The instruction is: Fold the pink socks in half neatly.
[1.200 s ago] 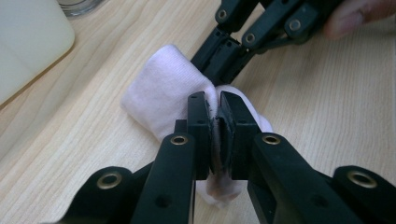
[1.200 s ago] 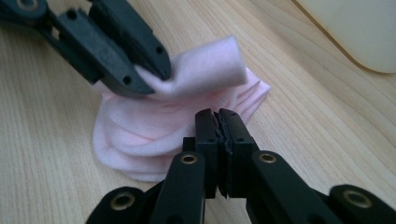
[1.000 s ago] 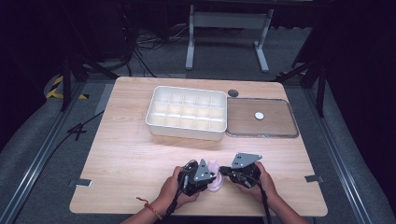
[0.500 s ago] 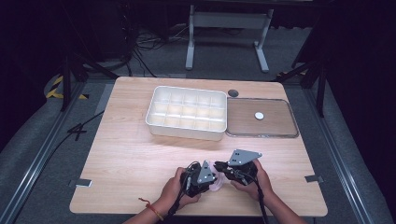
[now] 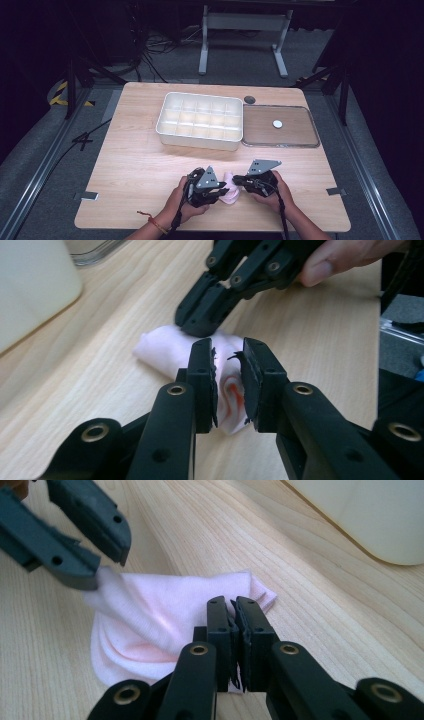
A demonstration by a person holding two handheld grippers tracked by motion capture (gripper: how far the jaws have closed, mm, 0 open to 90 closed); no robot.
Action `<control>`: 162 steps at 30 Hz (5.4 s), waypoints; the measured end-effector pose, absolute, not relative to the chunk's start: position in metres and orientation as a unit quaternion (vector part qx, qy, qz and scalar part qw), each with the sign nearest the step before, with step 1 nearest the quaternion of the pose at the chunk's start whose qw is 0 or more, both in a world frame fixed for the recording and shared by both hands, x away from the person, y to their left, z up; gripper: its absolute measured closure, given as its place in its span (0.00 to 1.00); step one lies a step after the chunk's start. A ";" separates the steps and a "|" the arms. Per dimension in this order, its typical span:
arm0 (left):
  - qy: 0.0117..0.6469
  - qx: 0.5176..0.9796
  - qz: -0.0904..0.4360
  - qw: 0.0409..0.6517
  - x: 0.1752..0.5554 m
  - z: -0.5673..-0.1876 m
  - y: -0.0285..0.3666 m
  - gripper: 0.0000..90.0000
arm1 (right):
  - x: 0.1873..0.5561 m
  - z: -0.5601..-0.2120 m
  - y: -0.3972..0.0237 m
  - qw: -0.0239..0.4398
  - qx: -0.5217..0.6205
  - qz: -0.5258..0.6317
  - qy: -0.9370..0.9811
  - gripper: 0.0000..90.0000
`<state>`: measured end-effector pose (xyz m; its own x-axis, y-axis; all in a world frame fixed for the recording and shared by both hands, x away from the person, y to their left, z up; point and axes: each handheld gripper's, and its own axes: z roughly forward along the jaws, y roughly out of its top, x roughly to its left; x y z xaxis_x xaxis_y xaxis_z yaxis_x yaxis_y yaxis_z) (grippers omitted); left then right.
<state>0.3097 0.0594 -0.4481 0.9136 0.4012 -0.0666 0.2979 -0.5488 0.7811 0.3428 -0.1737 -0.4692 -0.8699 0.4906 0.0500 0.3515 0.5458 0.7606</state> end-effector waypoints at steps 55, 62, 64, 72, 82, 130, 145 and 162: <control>0.097 0.906 0.028 0.412 0.295 -0.477 0.031 0.90 | 0.330 -0.452 -0.182 0.147 0.248 0.397 0.871 0.83; 0.088 0.907 0.024 0.411 0.294 -0.477 0.030 0.86 | 0.323 -0.439 -0.180 0.139 0.247 0.423 0.860 0.76; 0.092 0.907 0.016 0.411 0.295 -0.476 0.031 0.85 | 0.323 -0.439 -0.179 0.134 0.246 0.424 0.861 0.75; 0.106 0.903 -0.004 0.417 0.299 -0.477 0.032 0.84 | 0.331 -0.463 -0.168 0.117 0.242 0.389 0.881 0.75; 0.103 0.902 -0.007 0.420 0.300 -0.478 0.033 0.84 | 0.335 -0.462 -0.174 0.133 0.248 0.382 0.880 0.71; 0.115 0.870 0.024 0.479 0.301 -0.442 0.065 0.79 | 0.333 -0.443 -0.182 0.122 0.277 0.418 0.857 0.67; 0.167 0.901 0.080 0.393 0.311 -0.440 0.139 0.57 | 0.333 -0.451 -0.162 0.100 0.289 0.405 0.862 0.50; 0.261 0.900 0.121 0.329 0.311 -0.475 0.207 0.28 | 0.344 -0.473 -0.158 0.011 0.286 0.382 0.879 0.48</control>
<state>0.3113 0.2070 -0.4747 0.8348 0.5485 0.0472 0.3890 -0.6483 0.6546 0.3440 -0.1578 -0.4727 -0.8360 0.5112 0.1996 0.4945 0.5441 0.6778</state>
